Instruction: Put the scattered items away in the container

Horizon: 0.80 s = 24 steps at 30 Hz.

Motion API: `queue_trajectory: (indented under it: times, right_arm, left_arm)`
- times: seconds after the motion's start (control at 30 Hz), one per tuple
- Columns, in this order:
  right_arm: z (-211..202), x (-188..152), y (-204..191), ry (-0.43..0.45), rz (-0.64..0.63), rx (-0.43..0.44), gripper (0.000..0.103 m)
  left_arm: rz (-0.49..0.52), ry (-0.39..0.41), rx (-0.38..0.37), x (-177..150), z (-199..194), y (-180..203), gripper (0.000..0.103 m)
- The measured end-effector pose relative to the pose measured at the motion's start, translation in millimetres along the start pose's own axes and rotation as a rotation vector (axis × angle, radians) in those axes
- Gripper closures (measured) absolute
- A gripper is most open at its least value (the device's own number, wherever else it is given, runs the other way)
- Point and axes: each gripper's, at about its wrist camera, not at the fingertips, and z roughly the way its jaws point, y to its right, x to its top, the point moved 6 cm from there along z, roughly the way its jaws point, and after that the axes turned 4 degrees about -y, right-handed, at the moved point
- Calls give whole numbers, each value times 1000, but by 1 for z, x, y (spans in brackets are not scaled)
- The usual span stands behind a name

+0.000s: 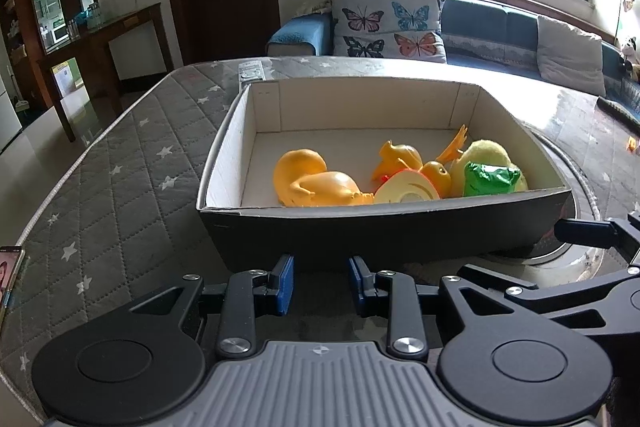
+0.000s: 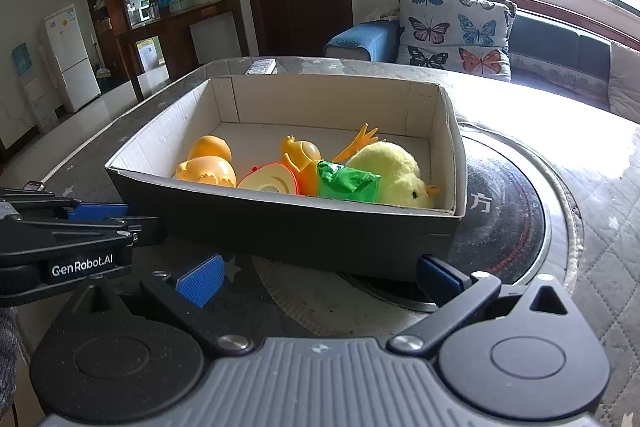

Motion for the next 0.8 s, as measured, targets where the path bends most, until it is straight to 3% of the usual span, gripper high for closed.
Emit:
queue_trajectory:
  times: [0.8]
  right_arm:
    - [22,0,3,-65,-3,-34,0]
  left_arm:
    - [4,-54,18,1,23,-2,72]
